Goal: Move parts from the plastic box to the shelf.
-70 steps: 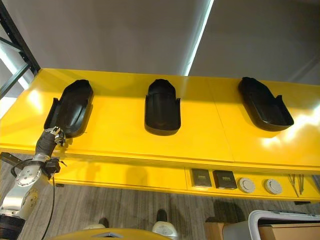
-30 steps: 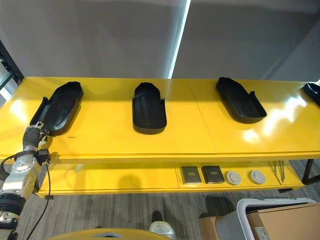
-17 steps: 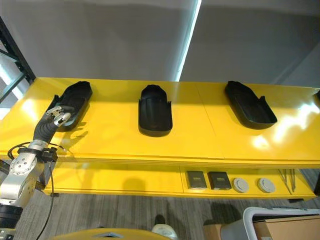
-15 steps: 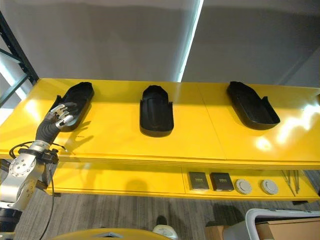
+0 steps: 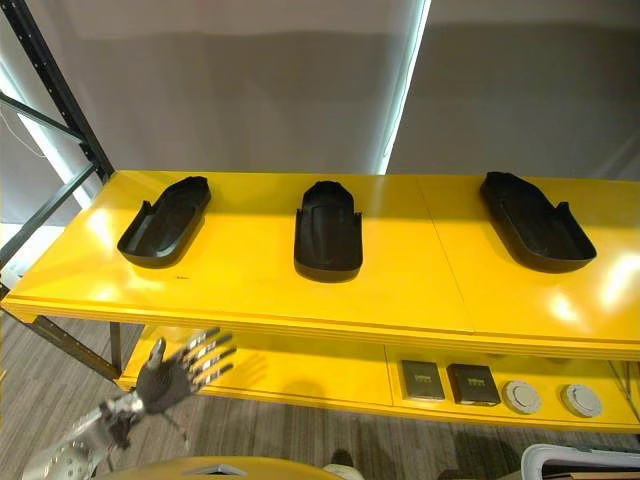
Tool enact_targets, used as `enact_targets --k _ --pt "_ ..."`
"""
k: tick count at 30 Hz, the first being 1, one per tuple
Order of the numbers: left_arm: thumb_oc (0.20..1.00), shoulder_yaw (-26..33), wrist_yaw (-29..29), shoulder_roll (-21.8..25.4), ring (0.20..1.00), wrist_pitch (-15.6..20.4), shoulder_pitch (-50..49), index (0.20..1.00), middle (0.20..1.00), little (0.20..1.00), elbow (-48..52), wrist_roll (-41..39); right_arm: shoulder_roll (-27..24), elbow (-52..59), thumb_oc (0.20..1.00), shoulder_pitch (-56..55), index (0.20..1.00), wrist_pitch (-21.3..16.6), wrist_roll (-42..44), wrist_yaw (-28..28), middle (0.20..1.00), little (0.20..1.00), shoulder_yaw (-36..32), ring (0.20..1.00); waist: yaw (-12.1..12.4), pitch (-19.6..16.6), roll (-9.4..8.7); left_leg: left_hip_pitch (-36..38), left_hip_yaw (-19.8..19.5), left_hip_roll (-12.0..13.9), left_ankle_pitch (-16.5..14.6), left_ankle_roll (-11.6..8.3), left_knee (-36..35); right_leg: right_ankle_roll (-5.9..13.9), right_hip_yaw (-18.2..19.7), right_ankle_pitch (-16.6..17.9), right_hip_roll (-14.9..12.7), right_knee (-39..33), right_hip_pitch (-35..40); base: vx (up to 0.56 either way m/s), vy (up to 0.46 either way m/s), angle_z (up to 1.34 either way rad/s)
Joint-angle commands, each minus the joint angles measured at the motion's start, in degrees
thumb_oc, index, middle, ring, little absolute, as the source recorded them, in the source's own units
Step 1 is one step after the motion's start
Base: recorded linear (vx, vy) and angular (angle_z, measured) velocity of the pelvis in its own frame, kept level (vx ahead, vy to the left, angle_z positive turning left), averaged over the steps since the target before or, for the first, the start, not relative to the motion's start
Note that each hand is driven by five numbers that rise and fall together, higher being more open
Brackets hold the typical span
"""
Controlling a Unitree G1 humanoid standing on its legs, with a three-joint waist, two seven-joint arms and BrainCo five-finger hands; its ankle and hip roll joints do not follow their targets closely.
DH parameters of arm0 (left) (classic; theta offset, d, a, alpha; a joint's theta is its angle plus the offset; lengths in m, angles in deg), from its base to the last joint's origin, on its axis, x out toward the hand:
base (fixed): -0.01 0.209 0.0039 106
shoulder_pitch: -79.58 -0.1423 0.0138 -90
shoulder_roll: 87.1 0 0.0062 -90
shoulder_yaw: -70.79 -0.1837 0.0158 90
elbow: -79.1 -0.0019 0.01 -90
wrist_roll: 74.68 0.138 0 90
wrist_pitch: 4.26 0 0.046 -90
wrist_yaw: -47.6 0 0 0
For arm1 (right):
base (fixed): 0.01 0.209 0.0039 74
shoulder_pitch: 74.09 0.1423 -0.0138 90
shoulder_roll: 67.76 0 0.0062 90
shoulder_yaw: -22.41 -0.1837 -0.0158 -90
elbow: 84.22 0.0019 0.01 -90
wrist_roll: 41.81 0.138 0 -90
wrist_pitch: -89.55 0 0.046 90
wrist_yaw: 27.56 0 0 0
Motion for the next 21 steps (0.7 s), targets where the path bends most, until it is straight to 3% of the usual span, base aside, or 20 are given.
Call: enact_targets --k 1,2,3,5,7,8,9,10,13,21 --pt "1.0 1.6 -6.0 0.2 1.0 -1.4 3.3 1.0 1.0 1.0 -0.8 -1.5 -1.4 -1.6 1.0 4.6 1.0 0.2 1.9 1.1 1.0 1.0 1.3 1.0 0.8 3.0 -1.68 -2.2 0.2 -1.2 -1.5 2.72 1.8 3.18 -0.9 -3.0 -2.4 0.3 2.4 -0.05 -0.014 0.0" --pt "1.0 1.7 -2.9 -0.4 1.0 -0.7 2.7 1.0 1.0 1.0 -7.0 1.2 -1.7 -1.6 1.0 5.0 1.0 0.3 1.9 1.5 1.0 1.0 1.3 1.0 0.9 3.0 -1.78 -2.3 0.1 -1.2 -1.5 2.79 1.9 3.25 -0.9 -3.0 -2.4 0.4 2.2 0.0 0.0 0.0" --pt "1.0 1.7 -2.9 -0.5 1.0 -0.6 2.7 1.0 1.0 1.0 -7.0 1.2 -1.7 -1.6 1.0 5.0 1.0 0.3 1.9 1.5 1.0 1.0 1.3 1.0 0.9 3.0 -1.77 -2.3 0.1 -1.2 -1.5 2.8 1.9 3.25 -0.9 -3.0 -2.4 0.4 2.2 -0.04 -0.013 0.01" --pt "1.0 1.7 3.9 -1.4 1.0 2.3 2.4 1.0 1.0 1.0 -17.3 6.0 -1.6 -1.8 1.0 5.6 1.0 0.5 2.1 1.7 1.0 1.0 1.3 1.0 1.1 2.9 -1.95 -2.5 0.0 -1.2 -1.5 2.94 1.7 3.24 -1.2 -2.9 -2.5 0.5 2.0 -0.03 -0.013 0.02" --pt "1.0 2.1 5.9 -2.6 1.0 3.9 3.1 1.0 1.0 1.0 -24.6 10.1 -1.0 -1.9 1.0 6.0 1.0 1.0 2.3 1.4 1.0 1.0 1.5 1.0 1.0 2.8 -2.08 -2.5 0.0 -1.2 -1.6 3.0 1.6 3.3 -1.3 -2.9 -2.6 0.6 1.8 -0.02 -0.011 0.08" --pt "1.0 2.3 11.6 -4.4 1.0 6.0 4.3 1.0 1.0 1.0 -31.5 13.5 -0.3 -2.7 1.0 6.7 1.0 1.4 2.1 1.2 1.0 1.0 1.5 1.0 0.8 2.4 -2.2 -2.6 0.0 -1.2 -1.5 3.04 1.5 3.29 -1.3 -3.0 -2.6 0.5 1.8 0.0 -0.006 0.06" --pt "1.0 2.5 12.2 -4.8 1.0 6.4 4.7 1.0 1.0 1.0 -32.8 13.6 -0.2 -2.9 1.0 6.8 1.0 1.3 2.0 1.1 1.0 1.0 1.5 1.0 0.8 2.4 -2.2 -2.6 0.0 -1.2 -1.5 3.06 1.5 3.3 -1.3 -3.0 -2.6 0.5 1.7 0.01 -0.003 0.03" --pt "1.0 3.7 17.4 -6.2 1.0 9.4 6.0 1.0 1.0 1.0 -38.7 14.3 0.4 -3.4 1.0 6.9 1.0 1.2 1.8 0.7 1.0 1.0 1.5 1.0 0.6 2.1 -2.3 -2.6 0.1 -1.3 -1.6 3.13 1.4 3.33 -1.2 -3.0 -2.6 0.5 1.7 0.0 0.0 0.0" --pt "1.0 6.3 23.6 -7.8 1.0 15.7 8.7 1.0 1.0 1.0 -47.9 15.9 1.5 -4.6 1.0 7.0 1.0 1.1 2.2 0.0 1.0 1.0 1.8 1.0 0.2 1.6 -2.79 -2.7 0.3 -1.2 -1.6 3.06 1.5 3.29 -1.0 -3.1 -2.5 0.4 1.6 0.03 -0.009 0.0" --pt "1.0 4.7 24.8 -10.2 1.0 21.8 10.7 1.0 1.0 1.0 -49.6 18.9 3.1 -7.0 1.0 6.4 1.0 -0.3 4.1 -1.2 1.0 1.0 0.8 1.0 -0.6 1.4 -3.22 -2.5 1.2 -0.9 -1.7 2.95 1.5 2.94 -0.8 -3.0 -2.4 0.1 1.6 0.02 -0.005 0.01"
